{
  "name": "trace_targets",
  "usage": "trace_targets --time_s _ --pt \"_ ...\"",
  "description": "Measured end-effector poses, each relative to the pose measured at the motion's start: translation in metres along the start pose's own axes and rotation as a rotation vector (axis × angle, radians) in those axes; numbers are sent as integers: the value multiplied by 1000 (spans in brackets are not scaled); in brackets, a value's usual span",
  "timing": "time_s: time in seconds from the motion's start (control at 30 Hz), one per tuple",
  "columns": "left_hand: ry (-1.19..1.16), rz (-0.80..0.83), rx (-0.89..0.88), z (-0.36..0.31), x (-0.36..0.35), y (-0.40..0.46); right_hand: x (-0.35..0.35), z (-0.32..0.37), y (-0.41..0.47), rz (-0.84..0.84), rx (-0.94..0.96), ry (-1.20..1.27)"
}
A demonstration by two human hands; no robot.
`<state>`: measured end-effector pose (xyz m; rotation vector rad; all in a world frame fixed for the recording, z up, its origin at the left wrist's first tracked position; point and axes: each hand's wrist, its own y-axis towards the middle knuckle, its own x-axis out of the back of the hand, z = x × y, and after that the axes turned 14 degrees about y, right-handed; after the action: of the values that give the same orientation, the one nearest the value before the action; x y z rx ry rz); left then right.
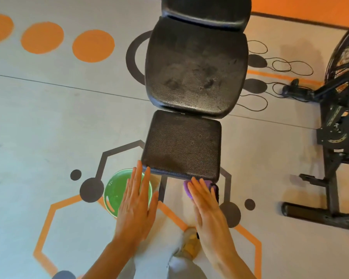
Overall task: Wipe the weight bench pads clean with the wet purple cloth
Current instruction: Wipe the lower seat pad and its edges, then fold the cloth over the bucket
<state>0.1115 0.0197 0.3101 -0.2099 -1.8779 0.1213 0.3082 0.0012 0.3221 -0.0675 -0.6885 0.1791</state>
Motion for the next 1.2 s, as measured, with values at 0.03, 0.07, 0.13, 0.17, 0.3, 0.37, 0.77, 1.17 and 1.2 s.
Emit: trace_targets --time_s 0.03,0.07,0.13,0.17,0.3,0.37,0.77,1.17,1.2 --pt "-12 3 -7 3 2 -2 -3 7 -1 -1 -5 3" --pt "-25 6 -14 6 4 -4 -6 14 -2 -10 -12 6" --pt "-59 21 -17 14 7 -6 -17 27 -4 1 -45 18" --pt "-81 32 -16 19 8 -7 -24 34 -4 8 -59 4" --pt "-105 92 -65 47 12 -2 -69 47 -3 -8 -85 -58" --pt "-156 187 -46 60 17 -1 -88 65 0 -44 -173 81" --pt "-730 722 71 100 5 7 -161 117 33 -539 -678 689" --pt "-646 978 111 128 -23 34 -177 56 21 -730 -1005 970" --pt "-635 970 149 132 -26 38 -176 48 20 -735 -1020 967"
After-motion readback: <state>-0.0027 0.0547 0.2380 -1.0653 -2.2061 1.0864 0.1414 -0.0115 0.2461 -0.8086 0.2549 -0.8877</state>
